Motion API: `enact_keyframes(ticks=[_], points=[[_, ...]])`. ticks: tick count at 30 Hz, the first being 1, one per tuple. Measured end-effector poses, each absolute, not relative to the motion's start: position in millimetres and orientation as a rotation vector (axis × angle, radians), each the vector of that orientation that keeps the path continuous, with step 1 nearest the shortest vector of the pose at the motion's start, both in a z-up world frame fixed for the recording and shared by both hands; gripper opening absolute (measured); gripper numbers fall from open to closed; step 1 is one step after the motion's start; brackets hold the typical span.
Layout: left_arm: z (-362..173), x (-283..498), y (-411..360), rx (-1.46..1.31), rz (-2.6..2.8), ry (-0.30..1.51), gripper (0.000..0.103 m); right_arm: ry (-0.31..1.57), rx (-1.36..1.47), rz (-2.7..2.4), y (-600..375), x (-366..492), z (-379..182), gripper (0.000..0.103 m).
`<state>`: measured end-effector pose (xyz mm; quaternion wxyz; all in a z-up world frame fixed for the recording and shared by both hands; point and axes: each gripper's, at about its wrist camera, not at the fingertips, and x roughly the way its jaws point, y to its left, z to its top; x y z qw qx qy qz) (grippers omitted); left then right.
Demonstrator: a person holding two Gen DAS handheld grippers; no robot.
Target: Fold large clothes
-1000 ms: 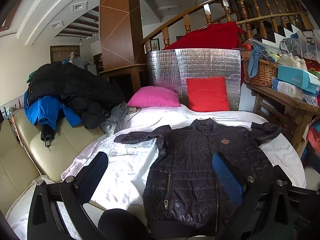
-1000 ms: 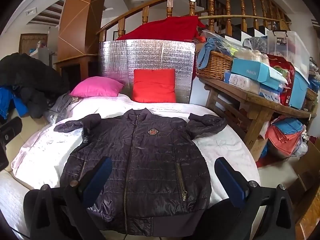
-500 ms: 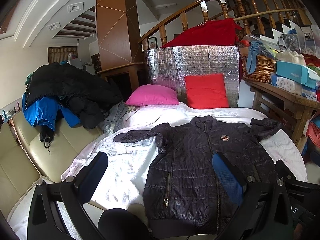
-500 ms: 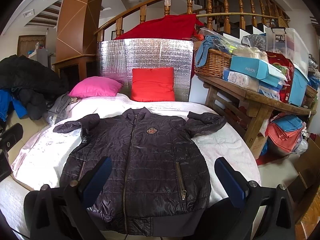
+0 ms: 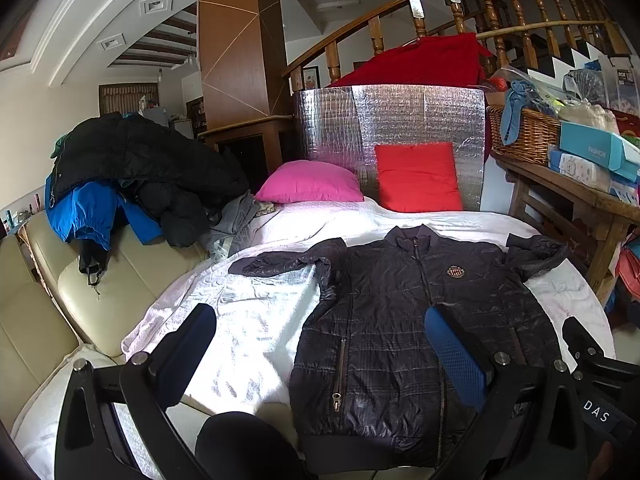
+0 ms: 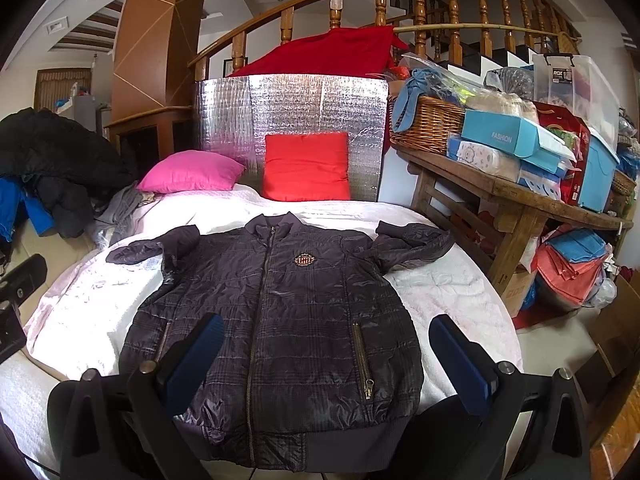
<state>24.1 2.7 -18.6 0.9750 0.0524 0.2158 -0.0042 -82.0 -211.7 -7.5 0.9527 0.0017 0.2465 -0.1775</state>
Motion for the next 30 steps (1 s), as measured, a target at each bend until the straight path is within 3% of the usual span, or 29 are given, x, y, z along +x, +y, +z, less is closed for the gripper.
enact_keyframes(ticks=[30], points=[[-33, 32, 8, 0.109, -0.007, 0.466, 0.103, 0.511, -0.009, -0.364, -208, -76, -9, 0.103]])
